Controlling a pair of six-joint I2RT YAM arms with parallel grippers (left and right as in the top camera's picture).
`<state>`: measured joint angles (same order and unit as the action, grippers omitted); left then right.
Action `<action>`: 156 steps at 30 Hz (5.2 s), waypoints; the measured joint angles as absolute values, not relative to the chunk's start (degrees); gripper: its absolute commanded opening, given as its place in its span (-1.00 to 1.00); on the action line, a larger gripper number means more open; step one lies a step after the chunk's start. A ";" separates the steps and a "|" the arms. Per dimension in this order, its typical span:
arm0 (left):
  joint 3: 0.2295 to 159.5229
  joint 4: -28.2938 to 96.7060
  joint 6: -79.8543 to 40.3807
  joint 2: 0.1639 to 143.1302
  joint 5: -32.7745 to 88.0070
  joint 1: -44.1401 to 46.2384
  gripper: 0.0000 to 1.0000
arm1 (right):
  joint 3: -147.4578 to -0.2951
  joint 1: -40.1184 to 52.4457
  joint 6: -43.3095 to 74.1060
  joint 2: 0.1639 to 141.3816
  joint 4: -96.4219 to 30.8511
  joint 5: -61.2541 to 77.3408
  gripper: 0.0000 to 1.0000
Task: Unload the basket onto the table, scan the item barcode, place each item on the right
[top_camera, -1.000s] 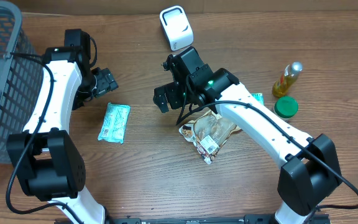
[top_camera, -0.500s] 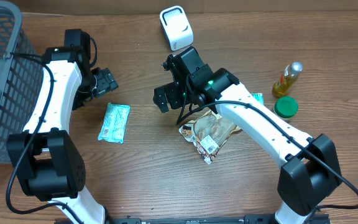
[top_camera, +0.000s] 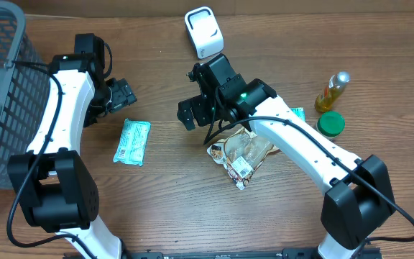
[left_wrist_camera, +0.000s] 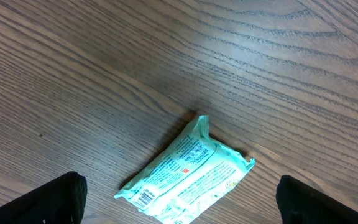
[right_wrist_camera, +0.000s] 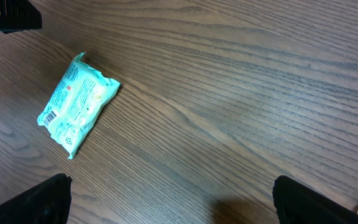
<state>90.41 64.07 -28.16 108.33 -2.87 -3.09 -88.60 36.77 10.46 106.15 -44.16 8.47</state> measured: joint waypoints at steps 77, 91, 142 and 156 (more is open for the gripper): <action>90.28 73.30 -24.86 108.33 -4.25 -1.41 -0.91 | -88.60 36.77 18.13 106.15 -49.69 8.38 1.00; 77.76 62.87 -24.88 108.33 -9.76 -1.43 -0.91 | -87.68 36.77 22.06 106.15 -51.55 2.11 1.00; 71.61 52.99 -19.09 108.36 -6.76 -2.39 -0.92 | -78.35 36.77 25.47 106.15 -41.60 5.61 1.00; 66.24 48.31 -17.50 108.36 3.79 1.87 -0.92 | -78.35 36.67 25.50 106.15 -41.63 5.63 1.00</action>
